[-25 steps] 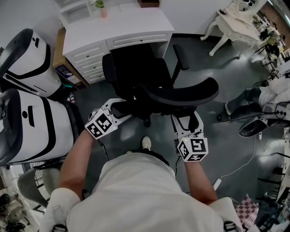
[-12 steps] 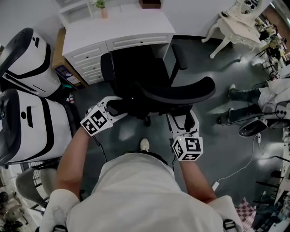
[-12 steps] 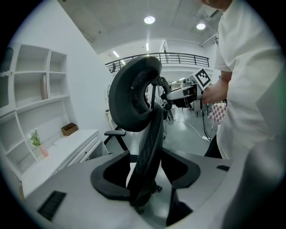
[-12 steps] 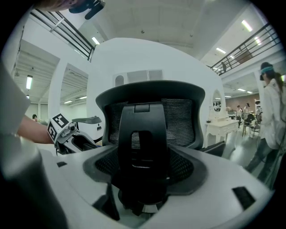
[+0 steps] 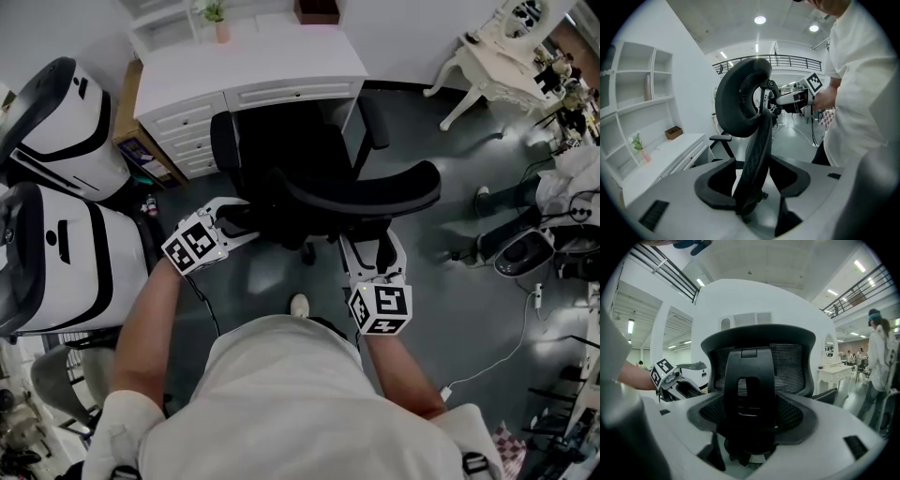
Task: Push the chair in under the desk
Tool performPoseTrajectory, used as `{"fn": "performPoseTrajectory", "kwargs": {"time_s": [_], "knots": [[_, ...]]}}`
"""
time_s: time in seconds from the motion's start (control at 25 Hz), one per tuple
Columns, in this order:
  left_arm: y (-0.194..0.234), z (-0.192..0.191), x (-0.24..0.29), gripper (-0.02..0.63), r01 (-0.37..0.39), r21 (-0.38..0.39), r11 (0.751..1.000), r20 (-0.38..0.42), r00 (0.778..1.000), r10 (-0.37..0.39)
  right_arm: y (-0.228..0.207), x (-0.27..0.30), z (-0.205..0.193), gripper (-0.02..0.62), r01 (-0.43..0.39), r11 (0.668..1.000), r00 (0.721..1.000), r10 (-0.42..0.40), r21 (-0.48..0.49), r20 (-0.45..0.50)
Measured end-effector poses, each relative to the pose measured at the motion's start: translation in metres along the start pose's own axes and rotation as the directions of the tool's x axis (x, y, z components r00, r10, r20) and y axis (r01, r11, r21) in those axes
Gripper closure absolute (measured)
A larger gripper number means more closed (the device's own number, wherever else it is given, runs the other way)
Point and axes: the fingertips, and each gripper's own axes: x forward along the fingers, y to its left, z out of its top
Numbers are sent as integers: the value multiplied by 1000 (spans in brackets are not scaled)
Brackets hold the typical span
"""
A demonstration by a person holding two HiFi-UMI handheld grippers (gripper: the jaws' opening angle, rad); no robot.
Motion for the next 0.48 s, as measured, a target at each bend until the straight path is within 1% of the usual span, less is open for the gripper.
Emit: {"fn": "performPoseTrajectory", "kwargs": {"time_s": [0.24, 0.48], "knots": [[11, -3, 4, 382, 10, -15, 1000, -18, 1000, -10, -3, 13, 2, 285, -5, 1000, 1000, 5, -2, -6], [30, -4, 6, 379, -2, -30, 1000, -28, 1000, 2, -5, 31, 7, 285, -11, 1000, 1000, 11, -1, -7]]}}
